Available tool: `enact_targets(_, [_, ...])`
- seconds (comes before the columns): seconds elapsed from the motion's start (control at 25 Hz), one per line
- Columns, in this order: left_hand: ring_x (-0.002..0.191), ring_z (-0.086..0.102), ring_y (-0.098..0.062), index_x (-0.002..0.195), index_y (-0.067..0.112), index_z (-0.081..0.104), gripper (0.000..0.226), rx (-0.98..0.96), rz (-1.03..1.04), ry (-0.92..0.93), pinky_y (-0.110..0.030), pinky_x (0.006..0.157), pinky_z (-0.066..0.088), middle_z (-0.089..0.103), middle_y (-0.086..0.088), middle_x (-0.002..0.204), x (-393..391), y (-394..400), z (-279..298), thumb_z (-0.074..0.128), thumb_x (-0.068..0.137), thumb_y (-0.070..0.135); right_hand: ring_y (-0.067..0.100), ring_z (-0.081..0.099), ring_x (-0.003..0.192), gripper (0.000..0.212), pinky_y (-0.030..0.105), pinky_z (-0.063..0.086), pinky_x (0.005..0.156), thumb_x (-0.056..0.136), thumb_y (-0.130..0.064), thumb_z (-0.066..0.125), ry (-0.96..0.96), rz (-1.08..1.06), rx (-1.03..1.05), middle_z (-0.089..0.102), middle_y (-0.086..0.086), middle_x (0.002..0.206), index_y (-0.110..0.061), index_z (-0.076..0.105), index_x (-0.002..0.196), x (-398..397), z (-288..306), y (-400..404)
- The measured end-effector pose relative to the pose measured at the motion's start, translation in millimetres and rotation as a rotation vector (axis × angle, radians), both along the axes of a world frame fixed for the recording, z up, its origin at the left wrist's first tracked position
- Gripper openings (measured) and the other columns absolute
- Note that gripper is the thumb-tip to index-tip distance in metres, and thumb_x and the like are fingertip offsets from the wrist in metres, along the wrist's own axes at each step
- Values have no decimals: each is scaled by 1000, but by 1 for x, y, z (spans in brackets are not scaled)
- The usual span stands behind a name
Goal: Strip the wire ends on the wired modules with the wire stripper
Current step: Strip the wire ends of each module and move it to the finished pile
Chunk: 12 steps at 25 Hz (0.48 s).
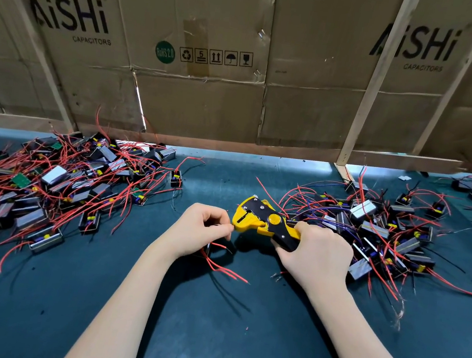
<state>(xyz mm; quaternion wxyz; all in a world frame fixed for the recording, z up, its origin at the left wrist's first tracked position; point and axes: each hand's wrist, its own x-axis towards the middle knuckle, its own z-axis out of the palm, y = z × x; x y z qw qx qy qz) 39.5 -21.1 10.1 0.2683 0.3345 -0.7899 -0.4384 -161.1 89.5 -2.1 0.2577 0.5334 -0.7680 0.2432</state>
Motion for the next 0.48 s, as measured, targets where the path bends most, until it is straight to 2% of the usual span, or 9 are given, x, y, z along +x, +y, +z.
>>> enact_targets(0.08, [63, 51, -13, 62, 16, 64, 21, 0, -6, -2, -28, 67, 43, 66, -13, 71, 0, -2, -1, 62, 83, 20, 30, 61, 63, 44, 35, 36, 62, 60, -50, 83, 44, -7, -31, 61, 5, 66, -13, 63, 72, -3, -3, -1])
enact_targets(0.16, [64, 55, -11, 63, 17, 66, 24, 0, 0, -1, -27, 69, 45, 67, -6, 68, 1, -3, -1, 63, 87, 17, 31, 58, 73, 50, 40, 36, 70, 63, -54, 78, 57, -43, -53, 60, 6, 76, -11, 62, 83, -6, -4, -2])
enact_targets(0.32, [57, 45, -7, 65, 20, 67, 24, -62, 57, 8, -17, 59, 39, 60, 8, 62, 12, -9, 2, 63, 87, 29, 32, 58, 76, 53, 40, 36, 70, 63, -56, 78, 28, -51, -21, 60, 6, 77, -11, 61, 83, -6, -9, -3])
enact_targets(0.4, [56, 38, -7, 64, 20, 67, 25, -82, 125, 40, -21, 58, 34, 55, 7, 60, 18, -14, 2, 63, 84, 34, 32, 59, 75, 52, 40, 36, 69, 60, -54, 81, 6, -48, -3, 60, 7, 76, -11, 61, 82, -7, -10, -3])
enact_targets(0.48, [59, 37, -12, 63, 19, 67, 24, -64, 281, 152, -28, 62, 32, 52, -1, 63, 19, -18, 3, 63, 82, 34, 31, 59, 73, 51, 39, 37, 68, 57, -51, 84, -17, -47, 22, 61, 6, 75, -11, 61, 80, -7, -8, -3])
